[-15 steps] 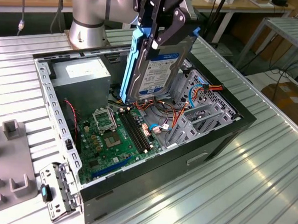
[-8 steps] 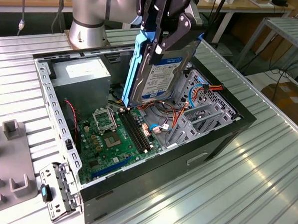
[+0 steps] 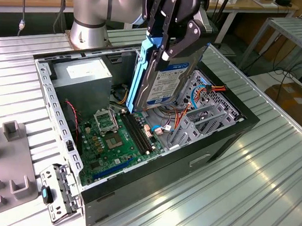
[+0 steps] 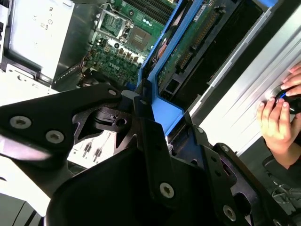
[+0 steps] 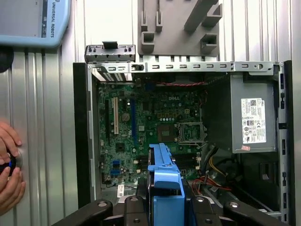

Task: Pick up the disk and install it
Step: 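Insert the disk into the insertion slot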

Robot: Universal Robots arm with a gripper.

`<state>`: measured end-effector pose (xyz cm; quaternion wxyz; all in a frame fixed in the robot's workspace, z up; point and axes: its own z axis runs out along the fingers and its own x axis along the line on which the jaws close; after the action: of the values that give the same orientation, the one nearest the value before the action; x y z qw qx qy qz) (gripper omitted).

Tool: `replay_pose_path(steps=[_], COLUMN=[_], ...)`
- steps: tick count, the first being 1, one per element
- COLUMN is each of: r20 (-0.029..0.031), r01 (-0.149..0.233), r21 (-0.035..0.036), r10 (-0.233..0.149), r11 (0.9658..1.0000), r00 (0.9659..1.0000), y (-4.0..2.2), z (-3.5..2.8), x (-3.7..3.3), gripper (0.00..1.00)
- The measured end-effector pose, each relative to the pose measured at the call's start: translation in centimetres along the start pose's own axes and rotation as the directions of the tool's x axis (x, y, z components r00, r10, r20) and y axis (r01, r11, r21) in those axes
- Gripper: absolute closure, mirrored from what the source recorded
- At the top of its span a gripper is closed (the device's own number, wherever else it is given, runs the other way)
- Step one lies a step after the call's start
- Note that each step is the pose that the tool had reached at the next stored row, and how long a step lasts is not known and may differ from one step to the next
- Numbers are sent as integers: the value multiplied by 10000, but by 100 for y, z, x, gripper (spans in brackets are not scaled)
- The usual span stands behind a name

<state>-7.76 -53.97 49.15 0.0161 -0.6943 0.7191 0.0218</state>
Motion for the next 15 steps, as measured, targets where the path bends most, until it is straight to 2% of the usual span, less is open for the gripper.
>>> replay_pose_path(steps=[10, 12, 15], r20=[0, -1, 0], r01=[0, 1, 3], r21=[0, 5, 53], r10=[0, -1, -3], r11=[10000, 10000, 10000], r00=[10000, 10000, 10000], y=[-208, -223, -234], z=[13, 15, 25], x=[70, 79, 88], gripper=[63, 63, 63])
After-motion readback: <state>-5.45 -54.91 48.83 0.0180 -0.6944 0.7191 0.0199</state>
